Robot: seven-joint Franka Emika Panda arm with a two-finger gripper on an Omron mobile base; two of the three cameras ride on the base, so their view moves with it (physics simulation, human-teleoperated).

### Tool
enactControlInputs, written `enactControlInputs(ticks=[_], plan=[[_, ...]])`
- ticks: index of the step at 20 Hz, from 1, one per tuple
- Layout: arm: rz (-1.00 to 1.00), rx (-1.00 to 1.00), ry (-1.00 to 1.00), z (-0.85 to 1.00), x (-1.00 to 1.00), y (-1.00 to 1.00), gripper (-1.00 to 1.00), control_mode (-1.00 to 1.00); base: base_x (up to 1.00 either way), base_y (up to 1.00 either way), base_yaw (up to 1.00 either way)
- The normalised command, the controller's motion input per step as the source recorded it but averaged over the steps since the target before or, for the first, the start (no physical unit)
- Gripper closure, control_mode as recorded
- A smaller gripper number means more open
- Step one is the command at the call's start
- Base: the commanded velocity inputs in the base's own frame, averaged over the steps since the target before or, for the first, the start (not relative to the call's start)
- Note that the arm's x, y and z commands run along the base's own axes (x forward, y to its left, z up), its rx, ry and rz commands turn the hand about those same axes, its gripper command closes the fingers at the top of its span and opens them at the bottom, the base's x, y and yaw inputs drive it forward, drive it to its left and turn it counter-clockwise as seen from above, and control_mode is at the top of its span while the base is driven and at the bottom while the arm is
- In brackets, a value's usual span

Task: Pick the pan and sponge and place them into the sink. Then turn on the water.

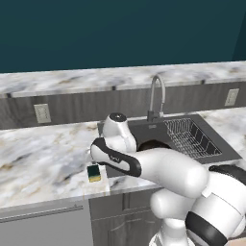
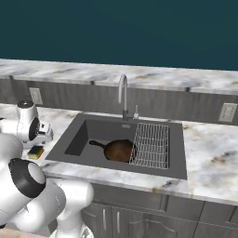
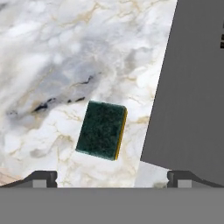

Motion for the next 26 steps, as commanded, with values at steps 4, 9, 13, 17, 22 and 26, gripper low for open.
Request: enactControlInputs(ticks=[4,9,13,17,22,26], plan=[[0.0,0.0,0.0,-0.32,0.0,0.06,-1.0,-1.0,0.0,0.0,0.0],[0.0,0.0,0.0,-0.27,0.0,0.15,-1.0,-1.0,0.0,0.0,0.0],[0.0,0.0,0.0,-0.2,0.01,0.14,-1.0,-1.0,0.0,0.0,0.0],[0.0,0.0,0.0,-0.13,0.05,0.06,-1.0,-1.0,0.0,0.0,0.0],[0.0,0.0,0.0,-0.1,0.17,0.02,-1.0,-1.0,0.0,0.0,0.0],[0.0,0.0,0.0,-0.11,0.33,0.06,-1.0,-1.0,0.0,0.0,0.0]])
